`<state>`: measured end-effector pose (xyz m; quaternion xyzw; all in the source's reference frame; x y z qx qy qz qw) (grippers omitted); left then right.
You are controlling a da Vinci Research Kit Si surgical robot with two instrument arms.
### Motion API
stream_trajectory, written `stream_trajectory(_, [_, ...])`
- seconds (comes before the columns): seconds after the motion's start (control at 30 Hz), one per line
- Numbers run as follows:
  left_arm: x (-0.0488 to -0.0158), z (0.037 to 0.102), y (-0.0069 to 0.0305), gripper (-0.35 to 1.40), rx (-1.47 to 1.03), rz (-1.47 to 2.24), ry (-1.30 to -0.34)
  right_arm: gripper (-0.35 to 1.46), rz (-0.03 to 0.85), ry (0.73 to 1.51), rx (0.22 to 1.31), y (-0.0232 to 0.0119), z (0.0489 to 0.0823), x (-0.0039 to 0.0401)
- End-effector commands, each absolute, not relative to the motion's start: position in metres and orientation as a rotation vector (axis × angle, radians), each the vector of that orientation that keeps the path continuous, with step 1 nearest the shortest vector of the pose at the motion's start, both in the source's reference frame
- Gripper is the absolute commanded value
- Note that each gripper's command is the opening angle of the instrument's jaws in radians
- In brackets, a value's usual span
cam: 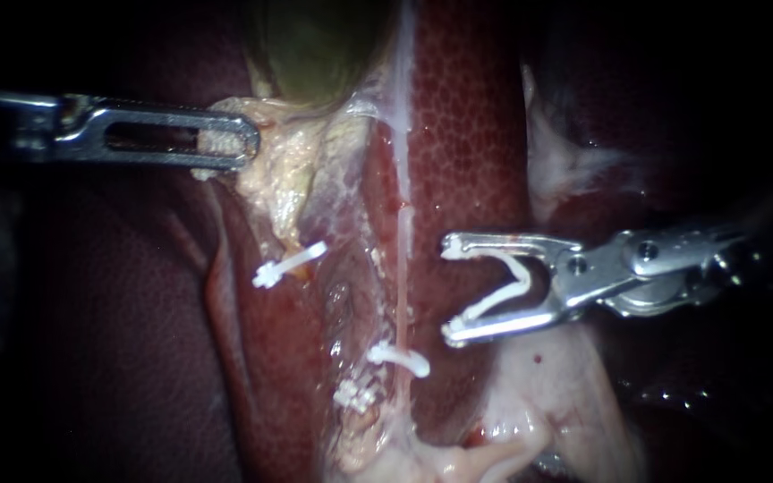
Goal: Clipping second clip right tube
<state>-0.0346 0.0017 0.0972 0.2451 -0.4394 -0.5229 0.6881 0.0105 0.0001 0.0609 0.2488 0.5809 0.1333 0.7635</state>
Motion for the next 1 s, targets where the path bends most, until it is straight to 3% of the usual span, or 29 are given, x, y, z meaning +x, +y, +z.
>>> stream_trajectory(0.03, [-0.0345,0.0972,0.0017,-0.35,0.548,-1.17,-0.983,0.58,0.293,1.247,0.549,-0.0003,0.0616,0.0106])
stream_trajectory(0.43, [-0.0346,0.0973,0.0016,-0.35,0.547,-1.17,-0.983,0.58,0.384,1.149,0.654,-0.0036,0.0705,0.0119])
stream_trajectory(1.0, [-0.0347,0.0974,0.0013,-0.35,0.544,-1.17,-0.984,0.57,0.443,1.159,0.74,-0.0054,0.0723,0.0159])
